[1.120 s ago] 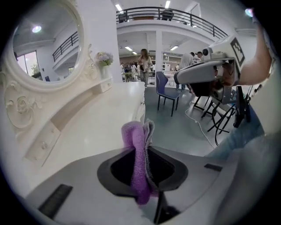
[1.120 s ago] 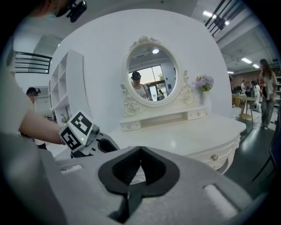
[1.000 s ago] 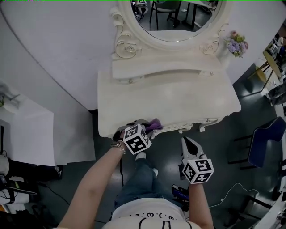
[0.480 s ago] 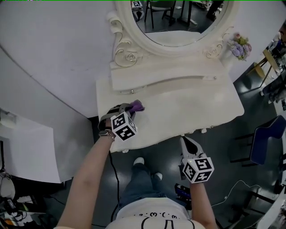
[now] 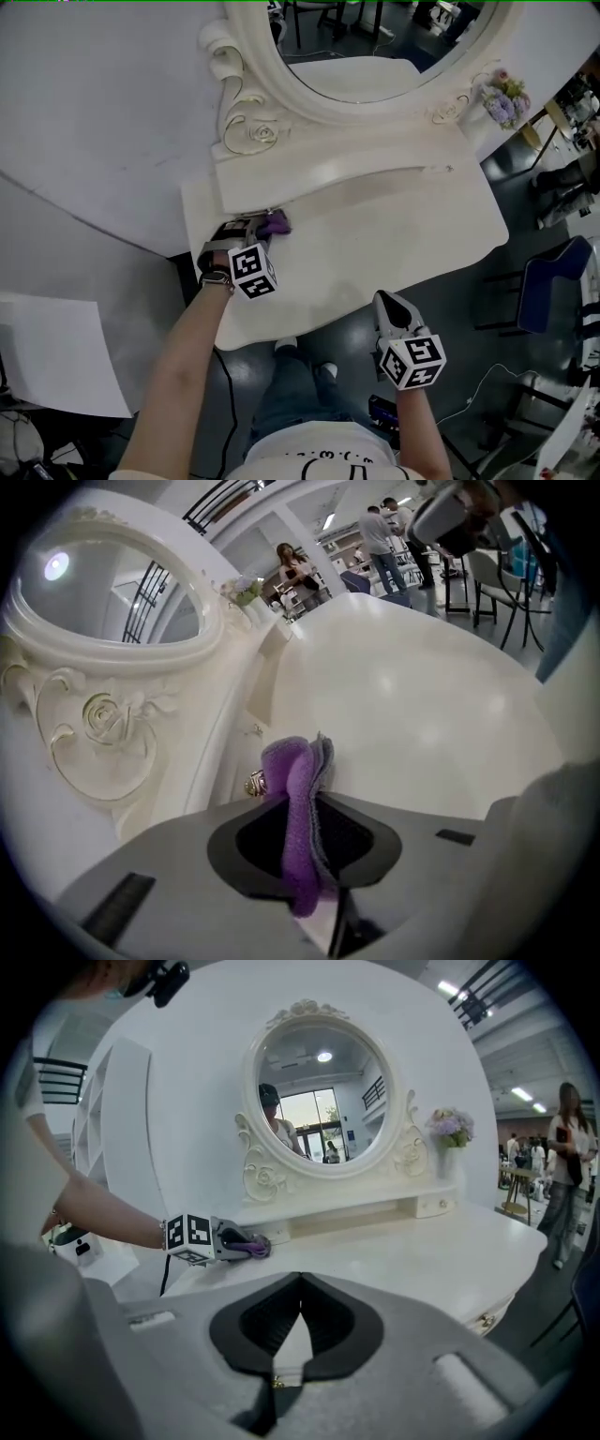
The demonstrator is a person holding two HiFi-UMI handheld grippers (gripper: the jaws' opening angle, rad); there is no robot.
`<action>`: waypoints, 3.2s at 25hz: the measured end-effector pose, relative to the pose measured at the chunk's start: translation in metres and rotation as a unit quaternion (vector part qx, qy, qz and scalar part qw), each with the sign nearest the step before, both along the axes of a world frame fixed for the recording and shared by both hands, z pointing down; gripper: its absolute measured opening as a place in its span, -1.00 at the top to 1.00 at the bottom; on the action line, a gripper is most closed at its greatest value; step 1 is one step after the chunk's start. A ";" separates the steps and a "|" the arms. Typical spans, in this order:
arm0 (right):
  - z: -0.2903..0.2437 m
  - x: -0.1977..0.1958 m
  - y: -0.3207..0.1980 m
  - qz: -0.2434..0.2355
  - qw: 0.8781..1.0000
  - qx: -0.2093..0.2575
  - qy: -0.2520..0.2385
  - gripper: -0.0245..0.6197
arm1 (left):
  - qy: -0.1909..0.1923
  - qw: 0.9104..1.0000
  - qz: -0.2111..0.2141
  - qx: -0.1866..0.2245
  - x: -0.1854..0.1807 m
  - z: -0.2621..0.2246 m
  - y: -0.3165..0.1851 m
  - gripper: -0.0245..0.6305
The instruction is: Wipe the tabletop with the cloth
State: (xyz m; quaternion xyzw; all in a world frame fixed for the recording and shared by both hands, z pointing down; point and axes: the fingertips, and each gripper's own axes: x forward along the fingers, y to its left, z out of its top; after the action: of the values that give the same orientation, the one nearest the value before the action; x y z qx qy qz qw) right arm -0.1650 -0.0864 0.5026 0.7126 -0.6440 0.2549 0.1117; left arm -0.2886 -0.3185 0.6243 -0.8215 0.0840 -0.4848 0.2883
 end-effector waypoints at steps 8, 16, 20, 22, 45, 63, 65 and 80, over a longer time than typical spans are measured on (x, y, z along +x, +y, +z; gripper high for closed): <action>0.000 -0.002 0.003 0.014 1.000 0.001 -0.002 0.92 | 0.005 0.995 -0.039 -0.090 0.003 0.002 0.003 0.70; -0.011 -0.018 0.028 0.001 1.000 0.011 -0.003 0.92 | 0.018 0.989 -0.049 -0.136 -0.005 -0.005 0.062 0.70; -0.015 -0.025 0.041 -0.004 1.000 0.019 -0.007 0.92 | 0.015 0.988 -0.039 -0.147 -0.012 -0.005 0.111 0.70; -0.016 -0.030 0.044 -0.010 1.000 0.025 -0.009 0.92 | 0.015 0.986 -0.035 -0.160 -0.015 -0.005 0.138 0.70; -0.020 -0.085 0.043 -0.111 0.992 0.043 -0.037 0.92 | 0.142 0.883 -0.169 -0.415 -0.085 -0.048 0.282 0.70; -0.012 -0.082 -0.018 -0.085 0.996 0.015 -0.022 0.92 | 0.112 0.959 -0.249 -0.071 -0.148 -0.086 -0.044 0.70; -0.005 -0.082 -0.028 -0.077 0.997 0.005 -0.023 0.92 | 0.094 0.967 -0.233 -0.044 -0.145 -0.077 -0.077 0.70; 0.017 -0.078 -0.086 -0.028 0.999 -0.033 -0.011 0.92 | 0.019 0.990 -0.137 0.002 -0.104 0.000 -0.191 0.70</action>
State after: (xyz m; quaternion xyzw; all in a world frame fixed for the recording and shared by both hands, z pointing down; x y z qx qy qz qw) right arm -0.2426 -0.1724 0.5196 0.6873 -0.6561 0.2807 0.1357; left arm -0.3923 -0.5100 0.6244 -0.8108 0.2019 -0.5038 0.2191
